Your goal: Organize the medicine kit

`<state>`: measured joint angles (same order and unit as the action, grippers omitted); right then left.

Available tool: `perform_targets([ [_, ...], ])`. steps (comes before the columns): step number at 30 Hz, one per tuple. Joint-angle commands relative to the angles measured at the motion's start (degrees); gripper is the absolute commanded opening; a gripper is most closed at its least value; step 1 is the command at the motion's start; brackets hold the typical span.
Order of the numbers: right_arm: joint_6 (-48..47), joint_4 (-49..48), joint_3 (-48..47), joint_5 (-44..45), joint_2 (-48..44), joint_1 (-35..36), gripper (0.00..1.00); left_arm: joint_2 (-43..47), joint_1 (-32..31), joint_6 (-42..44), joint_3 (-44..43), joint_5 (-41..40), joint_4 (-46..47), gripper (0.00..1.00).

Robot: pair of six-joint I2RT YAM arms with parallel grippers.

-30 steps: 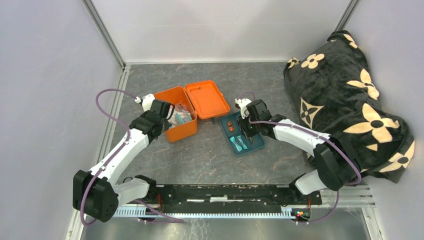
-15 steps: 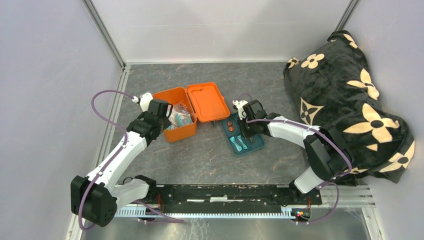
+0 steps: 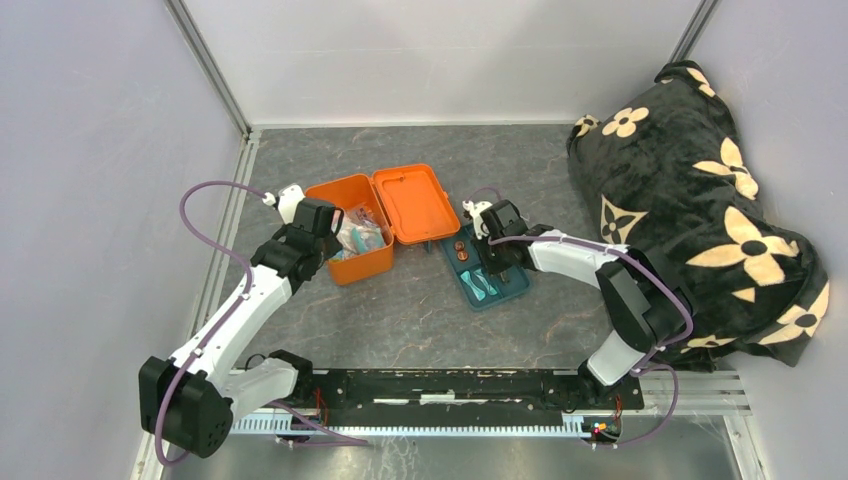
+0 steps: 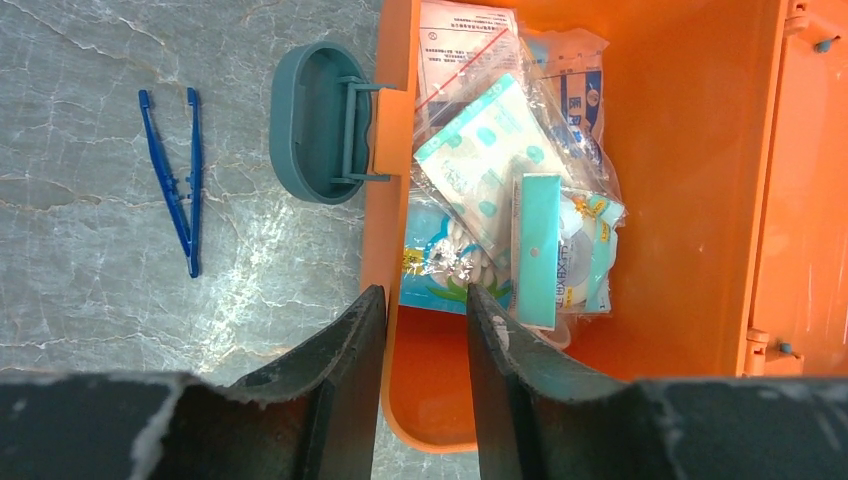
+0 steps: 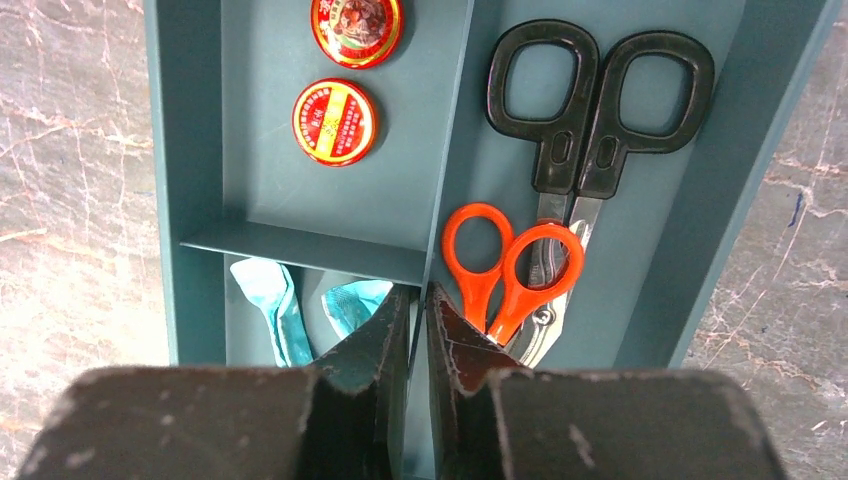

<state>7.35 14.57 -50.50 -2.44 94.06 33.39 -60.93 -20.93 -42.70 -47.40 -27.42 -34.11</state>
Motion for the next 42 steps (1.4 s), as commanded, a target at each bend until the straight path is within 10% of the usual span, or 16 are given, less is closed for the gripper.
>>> perform_targets([
  [1, -0.1, -0.7, -1.3, 3.8, 2.6, 0.7, 0.15, 0.6, 0.0, -0.7, 0.1, 0.4, 2.7, 0.43],
  [12, 2.8, -0.6, 0.6, 11.1, -5.4, 0.5, 0.00, -2.1, 0.1, 0.7, 2.5, 5.6, 6.8, 0.51],
  [42, 3.2, 28.3, -23.6, 16.7, -20.1, -5.6, 0.00, -11.4, -12.0, 2.6, 1.2, 14.0, 16.9, 0.09],
])
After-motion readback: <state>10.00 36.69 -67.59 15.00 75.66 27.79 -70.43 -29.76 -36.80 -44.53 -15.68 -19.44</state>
